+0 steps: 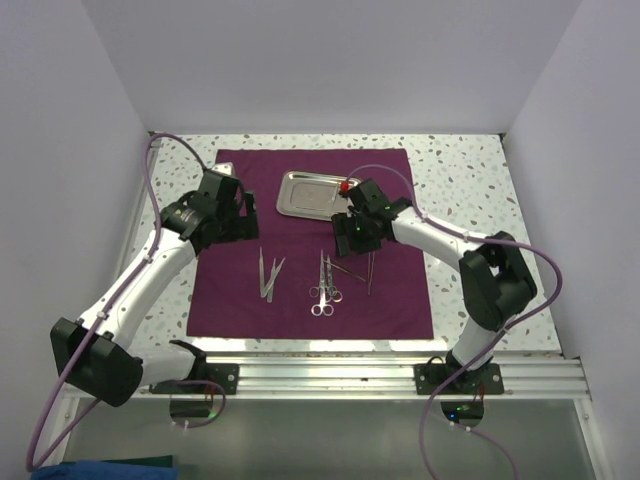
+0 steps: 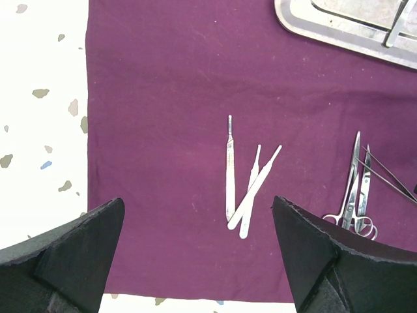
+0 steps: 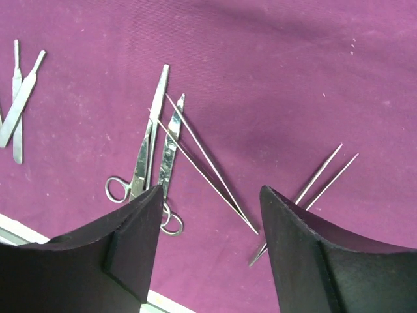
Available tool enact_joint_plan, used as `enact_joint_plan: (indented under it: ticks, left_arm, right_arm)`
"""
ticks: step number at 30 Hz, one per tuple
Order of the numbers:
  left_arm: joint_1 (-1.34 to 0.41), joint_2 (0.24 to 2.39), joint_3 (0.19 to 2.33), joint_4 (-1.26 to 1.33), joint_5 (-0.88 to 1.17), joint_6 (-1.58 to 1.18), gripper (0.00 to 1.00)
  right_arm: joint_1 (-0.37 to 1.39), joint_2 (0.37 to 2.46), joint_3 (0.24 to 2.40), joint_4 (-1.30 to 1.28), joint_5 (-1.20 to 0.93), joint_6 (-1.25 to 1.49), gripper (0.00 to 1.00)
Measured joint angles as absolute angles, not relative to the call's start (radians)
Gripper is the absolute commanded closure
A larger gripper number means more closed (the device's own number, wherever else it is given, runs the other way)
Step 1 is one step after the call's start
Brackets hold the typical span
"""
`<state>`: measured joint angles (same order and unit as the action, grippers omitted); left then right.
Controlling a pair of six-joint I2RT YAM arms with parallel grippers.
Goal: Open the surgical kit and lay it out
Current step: Pick up the medical item from the surgical kit.
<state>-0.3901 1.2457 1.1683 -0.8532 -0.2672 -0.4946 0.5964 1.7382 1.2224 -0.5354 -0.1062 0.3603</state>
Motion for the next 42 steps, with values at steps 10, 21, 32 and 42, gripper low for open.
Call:
enact_joint_plan:
  ticks: [10,21,32,42]
  left_arm:
    - [-0.388,1.246,1.168,-0.853,-0.265,-0.497,0.01]
    - [-0.388,1.245,1.168,-0.854,-0.265,-0.497,0.01]
    - [-0.388,1.238,1.166,-0.854,-0.265,-0.497,0.01]
    - [-0.388,1.224,1.162,-0.855,-0.266,-0.497,0.01]
  right_arm:
    - [0.624,1.742,1.203,-0.495,-0.134,0.277,0.44]
    - [0.651,1.742,1.152,-0.476,-0.145,0.214,0.45]
    - [0.683,1.826,1.154,-0.467,-0.124,0.182,0.44]
    - [0.683,1.837,1.157,-0.462,-0.08,0.171,0.9]
